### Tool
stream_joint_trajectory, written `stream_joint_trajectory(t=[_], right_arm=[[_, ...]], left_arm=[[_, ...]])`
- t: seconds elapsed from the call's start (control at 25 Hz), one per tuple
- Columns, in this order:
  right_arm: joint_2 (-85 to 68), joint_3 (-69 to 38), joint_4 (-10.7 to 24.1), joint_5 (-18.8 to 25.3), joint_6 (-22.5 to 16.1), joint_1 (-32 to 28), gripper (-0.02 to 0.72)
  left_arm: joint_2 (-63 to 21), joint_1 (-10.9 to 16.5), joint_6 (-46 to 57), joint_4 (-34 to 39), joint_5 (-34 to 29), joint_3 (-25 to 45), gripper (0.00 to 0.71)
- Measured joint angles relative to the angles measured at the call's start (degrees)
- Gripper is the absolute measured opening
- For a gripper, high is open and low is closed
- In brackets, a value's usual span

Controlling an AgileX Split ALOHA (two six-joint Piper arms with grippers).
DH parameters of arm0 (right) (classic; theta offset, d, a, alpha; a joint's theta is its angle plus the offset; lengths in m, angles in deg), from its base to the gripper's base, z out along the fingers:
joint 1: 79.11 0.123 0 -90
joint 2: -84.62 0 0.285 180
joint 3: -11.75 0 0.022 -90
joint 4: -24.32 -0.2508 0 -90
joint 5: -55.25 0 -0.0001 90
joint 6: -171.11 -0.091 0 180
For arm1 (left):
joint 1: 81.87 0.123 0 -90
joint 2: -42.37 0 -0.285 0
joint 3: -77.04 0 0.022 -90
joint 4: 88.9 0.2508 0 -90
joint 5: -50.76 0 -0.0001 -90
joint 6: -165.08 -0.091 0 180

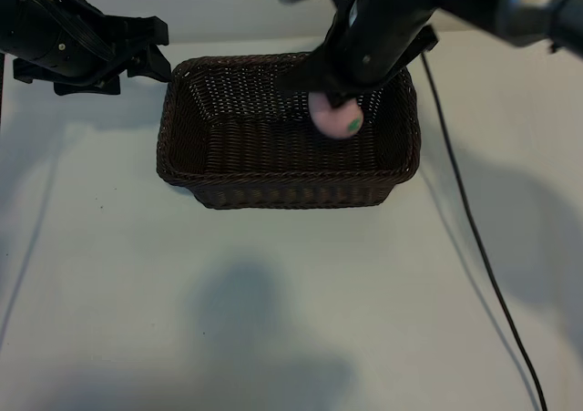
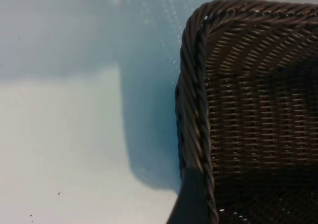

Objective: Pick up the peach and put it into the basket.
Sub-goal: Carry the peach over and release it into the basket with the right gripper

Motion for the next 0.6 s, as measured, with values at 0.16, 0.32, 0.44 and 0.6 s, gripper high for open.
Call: stream_joint_trajectory(t=[0.16,0.32,0.44,0.6], right_arm=[[4.8,0.0,0.2,-2.5,0.2,0.0,0.045],[7.0,0.0,0.2,-2.7,0.2,0.0,0.059],[6.9,0.0,0.2,-2.7,0.2,0.0,0.113],[7.0,2.5,0.2,1.0,1.0,0.0,0.317]], left_arm=[[0.0,0.0,0.0,-0.1,0.0,0.0,0.589],[0.0,0.0,0.0,-0.1,0.0,0.0,0.589],[0.0,0.0,0.0,-0.1,0.0,0.0,0.589],[0.0,0.0,0.0,-0.1,0.0,0.0,0.589]])
